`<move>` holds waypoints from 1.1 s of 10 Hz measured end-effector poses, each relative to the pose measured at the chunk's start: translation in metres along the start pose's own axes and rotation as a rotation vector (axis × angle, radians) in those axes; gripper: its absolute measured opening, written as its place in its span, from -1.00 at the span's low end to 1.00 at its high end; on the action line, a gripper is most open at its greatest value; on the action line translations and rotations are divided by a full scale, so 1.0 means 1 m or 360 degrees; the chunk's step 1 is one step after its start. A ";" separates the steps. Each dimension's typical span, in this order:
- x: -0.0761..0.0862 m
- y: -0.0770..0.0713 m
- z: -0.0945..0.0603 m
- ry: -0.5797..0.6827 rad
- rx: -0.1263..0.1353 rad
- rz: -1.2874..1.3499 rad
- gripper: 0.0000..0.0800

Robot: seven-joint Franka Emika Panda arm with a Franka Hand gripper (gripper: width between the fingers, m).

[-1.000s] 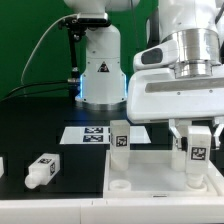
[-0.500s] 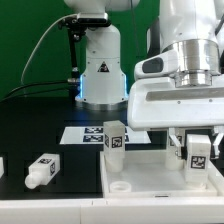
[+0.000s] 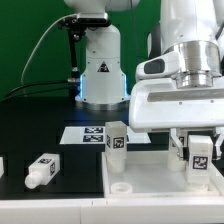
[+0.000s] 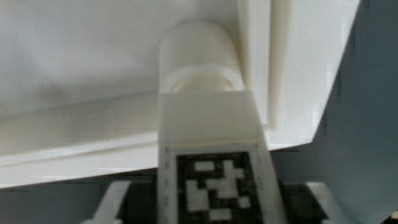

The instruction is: Assemble square table

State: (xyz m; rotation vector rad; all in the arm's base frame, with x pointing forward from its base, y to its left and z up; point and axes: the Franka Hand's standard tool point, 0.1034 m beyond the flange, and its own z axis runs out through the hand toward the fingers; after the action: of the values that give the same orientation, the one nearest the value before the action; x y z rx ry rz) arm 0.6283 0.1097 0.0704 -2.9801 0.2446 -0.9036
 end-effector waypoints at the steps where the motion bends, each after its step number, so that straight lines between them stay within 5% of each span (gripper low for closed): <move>1: 0.000 0.000 0.000 0.0000 0.0000 -0.0004 -0.09; 2: 0.000 0.000 0.000 -0.0005 -0.0001 -0.0010 0.25; 3: 0.002 0.001 -0.002 -0.0132 -0.0005 0.0000 0.25; 4: 0.012 -0.003 -0.006 -0.0216 0.0001 0.0048 0.55; 6: 0.020 -0.004 -0.004 -0.0429 -0.0015 0.0071 0.60; 10: 0.012 0.017 -0.004 -0.0860 -0.0046 0.0122 0.62; 11: 0.017 0.018 -0.004 -0.0849 -0.0048 0.0140 0.62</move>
Offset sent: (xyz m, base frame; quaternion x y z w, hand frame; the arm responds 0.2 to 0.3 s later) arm 0.0203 -0.0093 0.0300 -0.0347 -0.1010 0.0428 0.9934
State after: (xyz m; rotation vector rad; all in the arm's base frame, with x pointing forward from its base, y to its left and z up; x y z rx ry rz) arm 0.6379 0.0898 0.0817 -3.0635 0.3675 -0.0798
